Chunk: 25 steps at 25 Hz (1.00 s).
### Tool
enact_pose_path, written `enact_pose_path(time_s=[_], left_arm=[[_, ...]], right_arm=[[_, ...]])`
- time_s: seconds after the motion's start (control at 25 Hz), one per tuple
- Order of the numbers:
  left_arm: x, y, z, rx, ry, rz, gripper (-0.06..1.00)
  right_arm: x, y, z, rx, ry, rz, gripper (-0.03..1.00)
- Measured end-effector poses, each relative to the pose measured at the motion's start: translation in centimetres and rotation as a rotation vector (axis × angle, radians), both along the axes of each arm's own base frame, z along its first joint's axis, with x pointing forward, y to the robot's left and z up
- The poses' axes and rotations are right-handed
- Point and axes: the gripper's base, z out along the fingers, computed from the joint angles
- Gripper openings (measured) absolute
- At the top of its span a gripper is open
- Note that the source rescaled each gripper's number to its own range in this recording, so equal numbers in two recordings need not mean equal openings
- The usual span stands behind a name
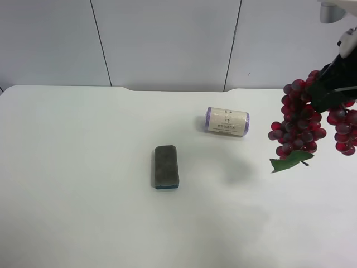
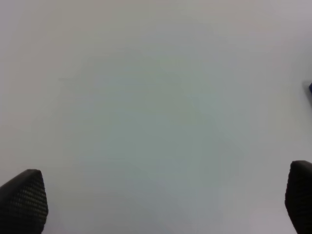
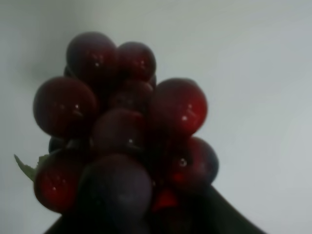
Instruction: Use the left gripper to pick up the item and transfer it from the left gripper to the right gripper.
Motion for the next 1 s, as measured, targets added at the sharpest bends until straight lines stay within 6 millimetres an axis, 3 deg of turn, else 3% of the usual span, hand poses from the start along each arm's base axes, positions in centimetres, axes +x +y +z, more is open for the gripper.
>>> enact_pose_path(time_s=[0.2, 0.68, 1.0], left_arm=[[0.0, 0.0, 0.0, 0.000, 0.000, 0.000, 1.00], [0.0, 0.0, 0.0, 0.000, 0.000, 0.000, 1.00], [0.0, 0.0, 0.0, 0.000, 0.000, 0.000, 1.00]], right_arm=[[0.9, 0.3, -1.1, -0.016, 0.043, 0.000, 0.01], [5.6, 2.0, -8.1, -0.074, 0.236, -0.013, 0.01], [5.7, 2.4, -10.2, -0.080, 0.377, -0.033, 0.01]])
